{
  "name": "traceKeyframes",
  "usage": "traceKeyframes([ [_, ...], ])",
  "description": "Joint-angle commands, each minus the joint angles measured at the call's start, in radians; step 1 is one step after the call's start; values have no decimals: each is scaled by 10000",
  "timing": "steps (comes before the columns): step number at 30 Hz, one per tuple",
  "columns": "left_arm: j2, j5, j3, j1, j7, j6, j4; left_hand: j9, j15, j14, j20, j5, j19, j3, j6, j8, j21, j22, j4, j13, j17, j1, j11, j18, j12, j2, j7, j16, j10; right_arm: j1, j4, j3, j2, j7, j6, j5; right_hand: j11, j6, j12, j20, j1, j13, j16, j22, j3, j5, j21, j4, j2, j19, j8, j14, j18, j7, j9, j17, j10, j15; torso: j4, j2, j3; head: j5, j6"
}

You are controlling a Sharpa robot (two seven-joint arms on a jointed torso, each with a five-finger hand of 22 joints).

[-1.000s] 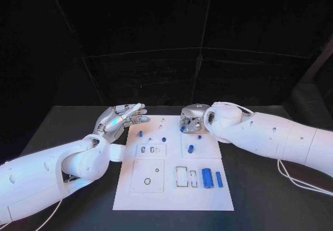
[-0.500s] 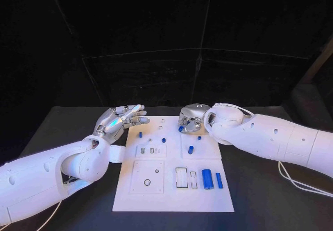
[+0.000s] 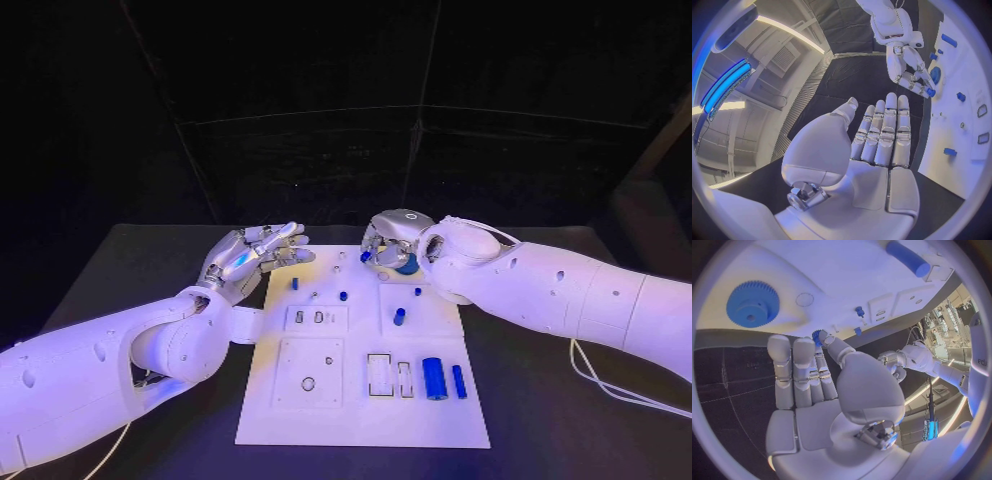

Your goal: Assemble the parts on the task board

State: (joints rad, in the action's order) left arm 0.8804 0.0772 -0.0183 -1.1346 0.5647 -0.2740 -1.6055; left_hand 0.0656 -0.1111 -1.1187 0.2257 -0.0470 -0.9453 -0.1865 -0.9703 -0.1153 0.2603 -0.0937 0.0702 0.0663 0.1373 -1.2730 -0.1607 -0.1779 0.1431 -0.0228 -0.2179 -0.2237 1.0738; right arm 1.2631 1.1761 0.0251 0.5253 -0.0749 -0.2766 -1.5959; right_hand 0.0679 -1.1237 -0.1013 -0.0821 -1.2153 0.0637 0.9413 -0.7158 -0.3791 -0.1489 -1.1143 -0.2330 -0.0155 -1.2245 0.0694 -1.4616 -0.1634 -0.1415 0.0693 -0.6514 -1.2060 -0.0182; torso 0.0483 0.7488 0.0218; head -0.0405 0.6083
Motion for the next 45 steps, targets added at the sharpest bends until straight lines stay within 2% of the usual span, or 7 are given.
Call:
traceKeyframes([
  [1, 20, 45, 5, -15, 23, 186, -104, -9, -15, -58, 1, -22, -48, -53, -25, 44, -17, 15, 18, -14, 9, 77, 7, -59, -26, -1, -14, 45, 43, 58, -193, -11, -148, 1, -707, 139, 20, -57, 41, -42, 60, 0, 35, -9, -43, 61, -33, 2, 56, -61, -20, -47, 123, 26, -20, -17, -63, 2, 53, 60, 16, -44, -37],
  [9, 10, 47, 5, -16, 29, 230, -152, -7, -21, -63, 7, -21, -57, -21, -32, 68, -43, 34, 40, -12, 16, 149, 2, -59, -57, 16, -17, 77, 51, 127, -727, -13, -601, 17, -819, 238, 30, -40, 62, -50, 116, 0, 159, -88, -120, 118, -109, 94, 142, -55, -29, -46, 130, 19, -23, -122, -50, 12, 128, 118, 46, -98, -108],
  [13, 29, 47, 6, -21, 23, 245, -192, -7, -21, -63, 7, -21, -57, -21, -32, 68, -43, 34, 40, -12, 16, 149, 2, -59, -57, 16, -17, 77, 51, 169, -949, -12, -753, -28, -660, 263, 29, -33, 71, -50, 104, 0, 232, -143, -180, 122, -155, 124, 152, -62, -31, -51, 136, 21, -24, -192, -43, 12, 131, 156, 60, -85, -130],
  [25, -22, 48, 6, -26, 10, 270, -178, -6, -22, -66, 8, -22, -61, -11, -37, 75, -51, 41, 45, -11, 19, 168, 2, -59, -66, 20, -15, 87, 55, 197, -1347, -11, -1116, -110, -77, 275, 32, -26, 81, -51, 87, 0, 281, -189, -242, 116, -196, 148, 169, -64, -33, -49, 140, 17, -24, -227, -35, 14, 158, 197, 84, -102, -60],
  [30, -33, 48, 6, -27, 4, 273, -171, -5, -22, -68, 9, -22, -62, -11, -39, 77, -55, 43, 44, -11, 20, 170, 3, -60, -69, 18, -13, 91, 58, 198, -1370, -9, -1185, -96, 228, 269, 41, -15, 91, -55, 99, 0, 314, -221, -274, 120, -227, 181, 203, -61, -36, -43, 145, 9, -25, -247, -24, 20, 172, 209, 82, -73, -46],
  [32, -33, 48, 6, -27, 2, 269, -164, -5, -22, -68, 9, -22, -62, -11, -39, 77, -55, 43, 44, -11, 20, 170, 3, -60, -69, 18, -13, 91, 58, 199, -1371, -9, -1217, -79, 312, 268, 41, -14, 91, -55, 100, 0, 318, -223, -276, 120, -229, 182, 207, -61, -36, -43, 145, 9, -25, -250, -23, 20, 149, 208, 75, -44, -43],
  [45, -46, 48, 7, -34, -7, 271, -118, -5, -22, -68, 9, -22, -62, -11, -39, 77, -55, 43, 44, -11, 20, 170, 3, -60, -69, 18, -13, 91, 58, 199, -1529, -7, -1381, 3, 552, 266, 44, -8, 95, -59, 113, 2, 345, -249, -291, 129, -253, 206, 243, -58, -36, -38, 149, 6, -25, -268, -22, 25, 133, 235, 67, 18, -43],
])
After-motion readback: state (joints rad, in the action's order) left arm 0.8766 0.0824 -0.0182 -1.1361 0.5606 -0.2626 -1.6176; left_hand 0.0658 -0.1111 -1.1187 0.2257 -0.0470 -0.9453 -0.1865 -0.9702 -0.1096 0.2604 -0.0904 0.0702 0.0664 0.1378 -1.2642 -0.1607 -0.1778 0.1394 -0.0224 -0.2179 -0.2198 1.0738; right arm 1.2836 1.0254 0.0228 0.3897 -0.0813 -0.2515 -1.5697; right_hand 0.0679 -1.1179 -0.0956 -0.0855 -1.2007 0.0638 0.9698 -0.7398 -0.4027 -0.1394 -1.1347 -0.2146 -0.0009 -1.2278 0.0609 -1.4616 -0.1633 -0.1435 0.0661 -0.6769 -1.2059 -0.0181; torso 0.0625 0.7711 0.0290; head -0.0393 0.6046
